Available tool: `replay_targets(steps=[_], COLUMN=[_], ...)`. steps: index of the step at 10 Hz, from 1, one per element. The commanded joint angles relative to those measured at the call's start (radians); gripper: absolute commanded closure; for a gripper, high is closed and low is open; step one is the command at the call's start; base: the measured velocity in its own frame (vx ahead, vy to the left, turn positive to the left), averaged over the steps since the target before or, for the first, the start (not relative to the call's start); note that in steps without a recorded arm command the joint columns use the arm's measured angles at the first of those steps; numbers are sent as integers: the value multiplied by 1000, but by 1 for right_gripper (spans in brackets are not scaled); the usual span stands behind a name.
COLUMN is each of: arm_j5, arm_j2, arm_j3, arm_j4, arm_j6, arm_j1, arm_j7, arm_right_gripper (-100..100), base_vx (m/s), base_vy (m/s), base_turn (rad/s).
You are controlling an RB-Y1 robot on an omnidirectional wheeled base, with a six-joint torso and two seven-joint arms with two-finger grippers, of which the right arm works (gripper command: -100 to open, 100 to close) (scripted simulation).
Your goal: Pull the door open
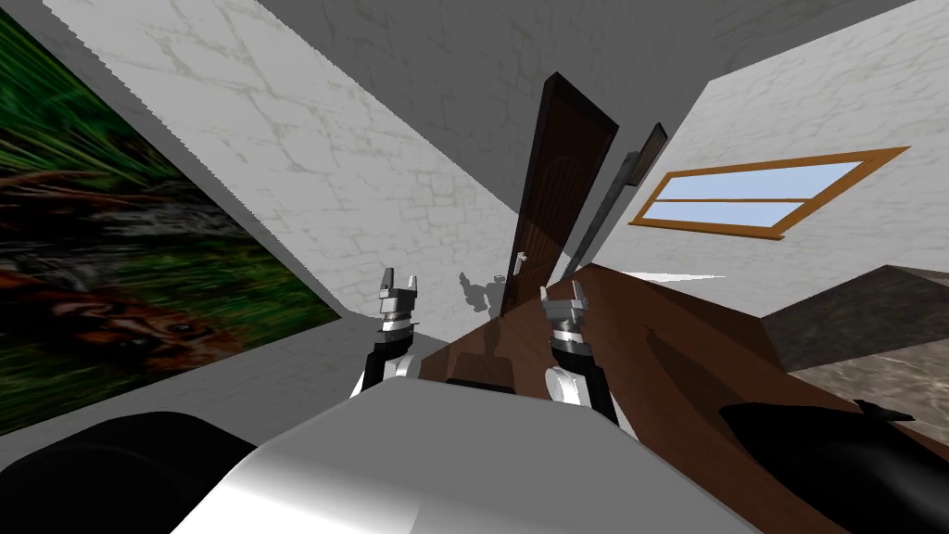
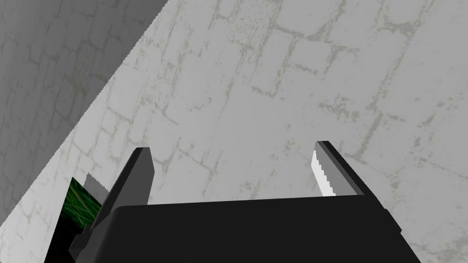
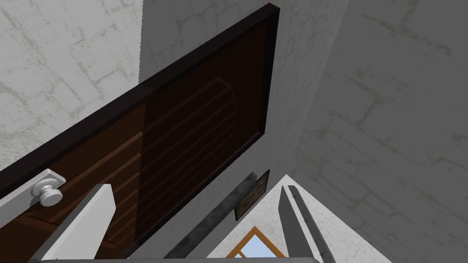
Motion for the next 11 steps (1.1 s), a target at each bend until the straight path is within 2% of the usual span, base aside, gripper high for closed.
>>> replay_targets(steps=[1, 11], arm_j5=[-29, -193], arm_j2=[-24, -159], arm_j3=[22, 119], arm_j4=[21, 143], arm_j6=[-8, -37], arm_j1=[-5, -59], arm_j7=[-35, -216], arm_right_gripper=[-100, -100], base_vx=[120, 88], base_vy=[-110, -91], base_turn=[105, 97])
